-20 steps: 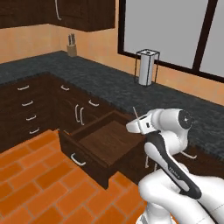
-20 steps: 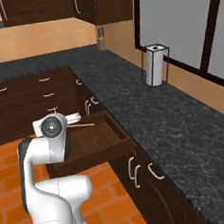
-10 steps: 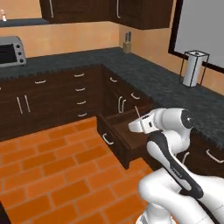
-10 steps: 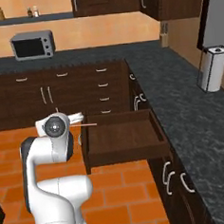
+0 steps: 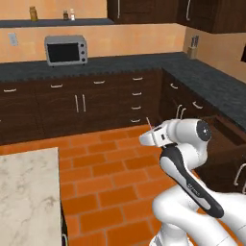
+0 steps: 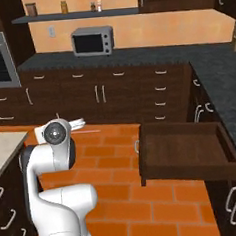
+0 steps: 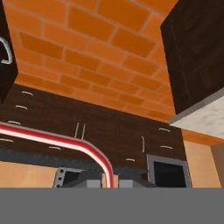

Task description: Take a straw from the drawer in front and place it inside the glass cup on the dining counter.

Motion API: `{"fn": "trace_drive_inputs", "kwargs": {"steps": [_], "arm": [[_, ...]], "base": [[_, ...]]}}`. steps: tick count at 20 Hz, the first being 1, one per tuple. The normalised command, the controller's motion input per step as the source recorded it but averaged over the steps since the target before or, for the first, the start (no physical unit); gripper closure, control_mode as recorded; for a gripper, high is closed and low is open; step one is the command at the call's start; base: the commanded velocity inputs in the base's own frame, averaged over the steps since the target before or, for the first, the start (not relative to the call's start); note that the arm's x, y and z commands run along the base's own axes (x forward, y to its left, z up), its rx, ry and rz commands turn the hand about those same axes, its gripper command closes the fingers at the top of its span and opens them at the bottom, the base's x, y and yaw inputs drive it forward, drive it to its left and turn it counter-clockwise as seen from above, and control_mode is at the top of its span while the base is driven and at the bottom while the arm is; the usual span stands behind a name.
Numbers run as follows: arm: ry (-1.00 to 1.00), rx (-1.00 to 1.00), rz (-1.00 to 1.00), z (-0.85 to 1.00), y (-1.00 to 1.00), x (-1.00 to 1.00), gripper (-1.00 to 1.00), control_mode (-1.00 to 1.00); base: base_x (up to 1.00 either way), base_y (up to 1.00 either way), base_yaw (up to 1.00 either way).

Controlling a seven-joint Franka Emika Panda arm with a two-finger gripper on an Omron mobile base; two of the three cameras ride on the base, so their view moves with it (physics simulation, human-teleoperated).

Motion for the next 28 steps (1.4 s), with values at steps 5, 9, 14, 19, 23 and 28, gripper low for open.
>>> {"fn": "trace_drive_inputs", "kwargs": {"steps": [5, 9, 14, 19, 23, 28], "arm": [[0.00, 0.00, 0.00, 0.00, 0.00, 0.00, 1.00, 1.00], [0.00, 0.00, 0.00, 0.00, 0.00, 0.00, 1.00, 1.00], [0.00, 0.00, 0.00, 0.00, 0.00, 0.00, 1.00, 1.00], [0.00, 0.00, 0.00, 0.00, 0.00, 0.00, 1.00, 1.00], [0.00, 0.00, 0.00, 0.00, 0.00, 0.00, 1.00, 1.00], [0.00, 0.00, 0.00, 0.00, 0.00, 0.00, 1.00, 1.00]], "base": [[0.07, 0.68, 0.26], [0.73, 0.15, 0.18], [0.88, 0.00, 0.18], [0.89, -0.02, 0.20], [0.96, -0.16, 0.14], [0.94, -0.04, 0.12]]}}
